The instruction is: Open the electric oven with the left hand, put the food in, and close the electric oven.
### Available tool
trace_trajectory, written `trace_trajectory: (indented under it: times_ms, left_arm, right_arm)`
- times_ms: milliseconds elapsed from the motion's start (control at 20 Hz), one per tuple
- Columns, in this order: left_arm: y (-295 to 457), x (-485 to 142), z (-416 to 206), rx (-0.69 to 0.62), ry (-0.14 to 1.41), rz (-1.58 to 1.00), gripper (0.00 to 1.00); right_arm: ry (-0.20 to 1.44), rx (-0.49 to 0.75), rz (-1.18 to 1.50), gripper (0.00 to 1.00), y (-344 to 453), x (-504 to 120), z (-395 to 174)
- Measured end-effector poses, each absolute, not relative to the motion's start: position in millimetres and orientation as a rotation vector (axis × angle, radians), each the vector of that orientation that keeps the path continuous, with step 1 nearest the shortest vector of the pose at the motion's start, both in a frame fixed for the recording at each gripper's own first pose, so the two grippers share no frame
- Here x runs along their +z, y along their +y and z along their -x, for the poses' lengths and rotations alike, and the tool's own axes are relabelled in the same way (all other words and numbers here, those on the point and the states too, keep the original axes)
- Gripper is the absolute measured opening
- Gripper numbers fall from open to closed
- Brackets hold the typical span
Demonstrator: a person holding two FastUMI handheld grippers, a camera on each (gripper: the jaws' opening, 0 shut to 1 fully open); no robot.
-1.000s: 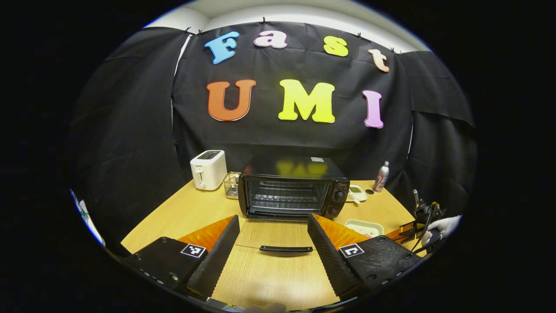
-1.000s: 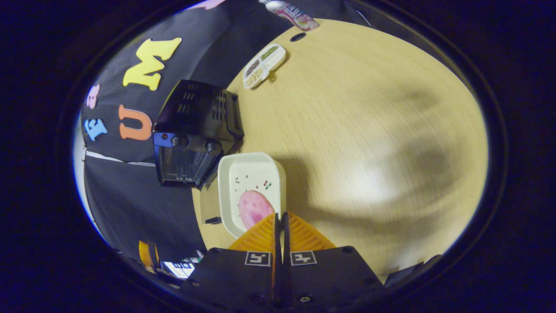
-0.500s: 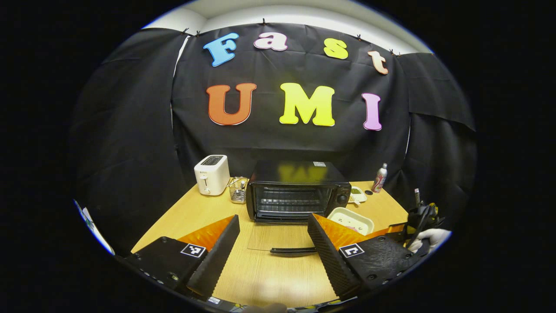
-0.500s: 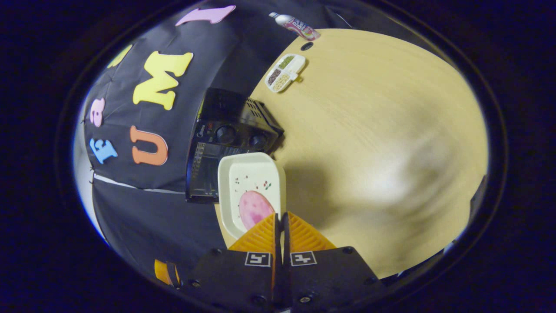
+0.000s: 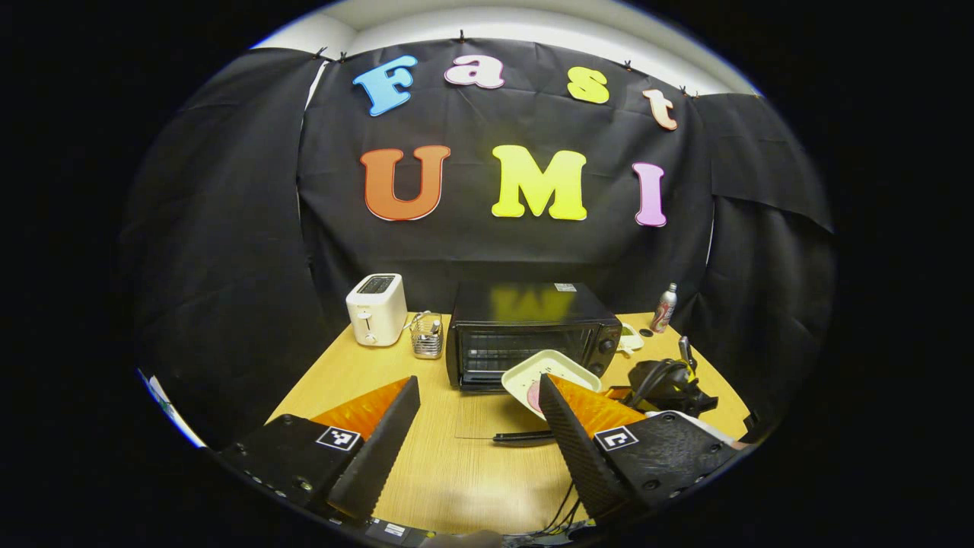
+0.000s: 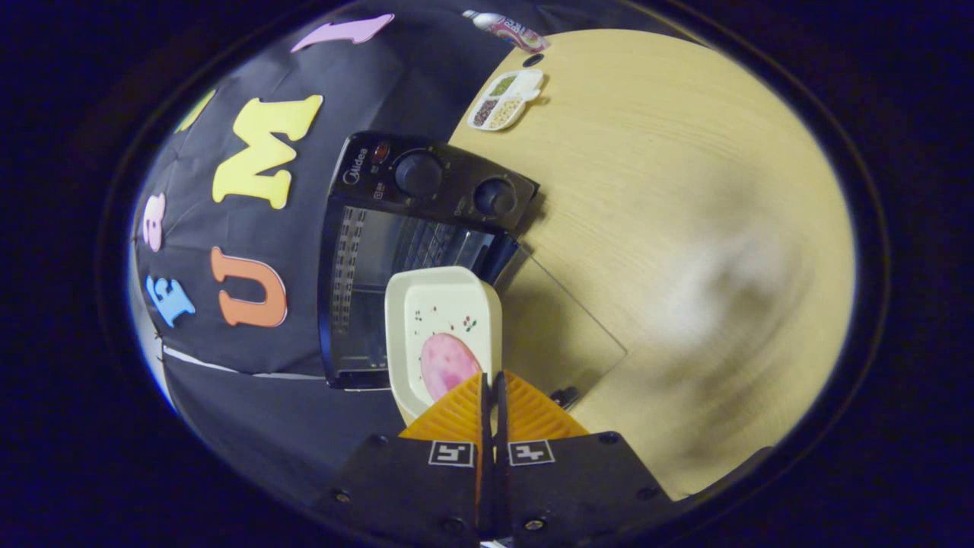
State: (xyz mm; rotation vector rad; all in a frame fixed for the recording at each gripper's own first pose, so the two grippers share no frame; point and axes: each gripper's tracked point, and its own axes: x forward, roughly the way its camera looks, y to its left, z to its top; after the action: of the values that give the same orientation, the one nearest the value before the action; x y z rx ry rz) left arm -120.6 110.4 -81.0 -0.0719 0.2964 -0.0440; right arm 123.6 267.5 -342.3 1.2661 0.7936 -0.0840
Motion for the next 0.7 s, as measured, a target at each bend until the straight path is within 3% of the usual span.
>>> trace_trajectory:
  times_ms: [500, 550, 600, 650, 700]
  left_arm:
    - [135, -83, 95, -0.013, 0.306, 0.085, 0.96]
    - [138, -84, 93, -0.009, 0.307, 0.09, 0.86]
    - [139, -84, 92, -0.003, 0.307, 0.094, 0.96]
    - [141, -86, 90, 0.005, 0.31, 0.097, 0.96]
    - [142, -86, 89, 0.011, 0.312, 0.099, 0.96]
  right_arm:
    - [0.809, -0.145, -1.229, 0.04, 272, -354, -197]
    - [0.806, -0.151, -1.227, 0.04, 272, -354, -202]
    - [0.807, -0.155, -1.225, 0.04, 271, -356, -209]
    - [0.802, -0.16, -1.23, 0.0, 271, -355, -214]
    - [0.8, -0.157, -1.228, 0.04, 272, -355, -219]
